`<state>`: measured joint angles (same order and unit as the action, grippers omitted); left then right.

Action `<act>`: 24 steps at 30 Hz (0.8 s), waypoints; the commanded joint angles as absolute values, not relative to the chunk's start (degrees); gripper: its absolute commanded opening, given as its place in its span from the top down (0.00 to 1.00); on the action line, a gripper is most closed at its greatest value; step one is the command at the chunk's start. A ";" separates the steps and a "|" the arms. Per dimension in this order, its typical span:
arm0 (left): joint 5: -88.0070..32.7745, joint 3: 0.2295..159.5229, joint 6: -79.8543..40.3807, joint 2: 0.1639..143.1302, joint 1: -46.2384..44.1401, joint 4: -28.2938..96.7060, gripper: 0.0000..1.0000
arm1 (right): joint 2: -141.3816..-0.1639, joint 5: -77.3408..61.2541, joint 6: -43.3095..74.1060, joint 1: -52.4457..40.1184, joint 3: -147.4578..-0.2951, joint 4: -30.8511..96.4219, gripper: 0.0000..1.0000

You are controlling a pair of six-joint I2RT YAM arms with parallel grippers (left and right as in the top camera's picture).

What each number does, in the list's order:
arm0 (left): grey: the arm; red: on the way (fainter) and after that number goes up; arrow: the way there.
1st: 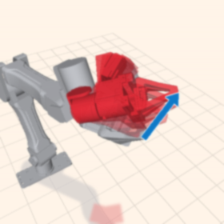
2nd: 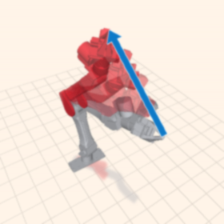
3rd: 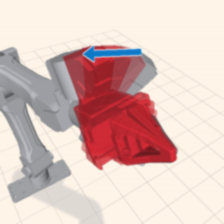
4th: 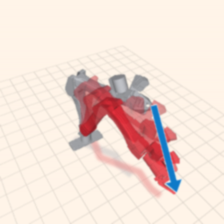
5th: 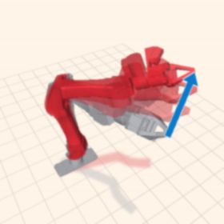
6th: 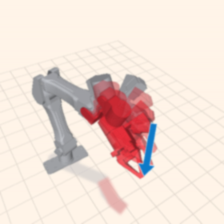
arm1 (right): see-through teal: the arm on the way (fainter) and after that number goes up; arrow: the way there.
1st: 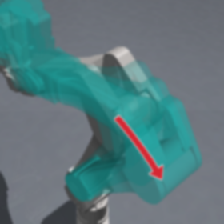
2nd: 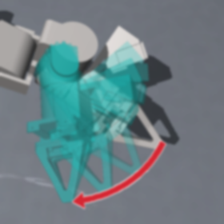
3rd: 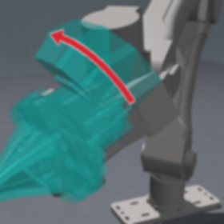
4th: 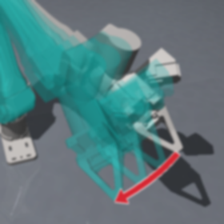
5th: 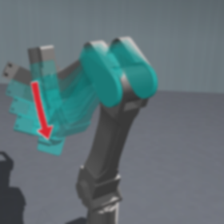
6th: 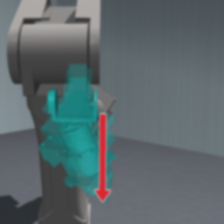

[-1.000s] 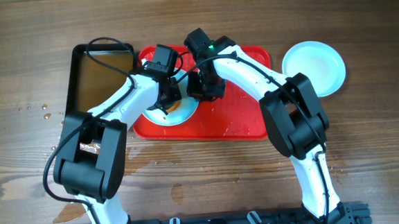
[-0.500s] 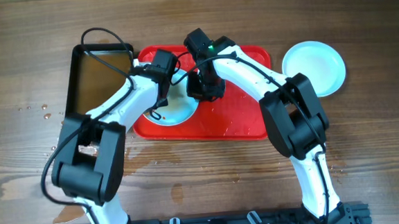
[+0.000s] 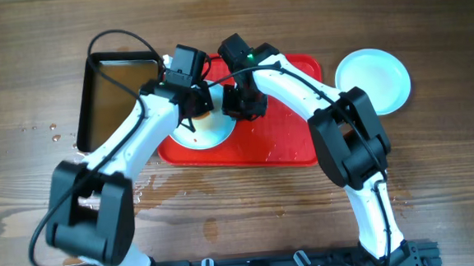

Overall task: Clean dirty plates on tray and stack at the side
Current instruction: 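Scrub the plate with the left gripper's sponge, right gripper steadying it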

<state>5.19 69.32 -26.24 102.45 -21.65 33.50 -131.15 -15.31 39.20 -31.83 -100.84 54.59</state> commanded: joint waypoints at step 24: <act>0.03 69.78 -27.42 101.43 -21.58 35.35 0.72 | -133.67 -8.75 38.61 -31.77 -98.87 53.87 0.96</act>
<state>0.51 69.36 -27.49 105.49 -21.69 35.38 -131.15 -15.18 38.96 -31.86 -100.84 54.59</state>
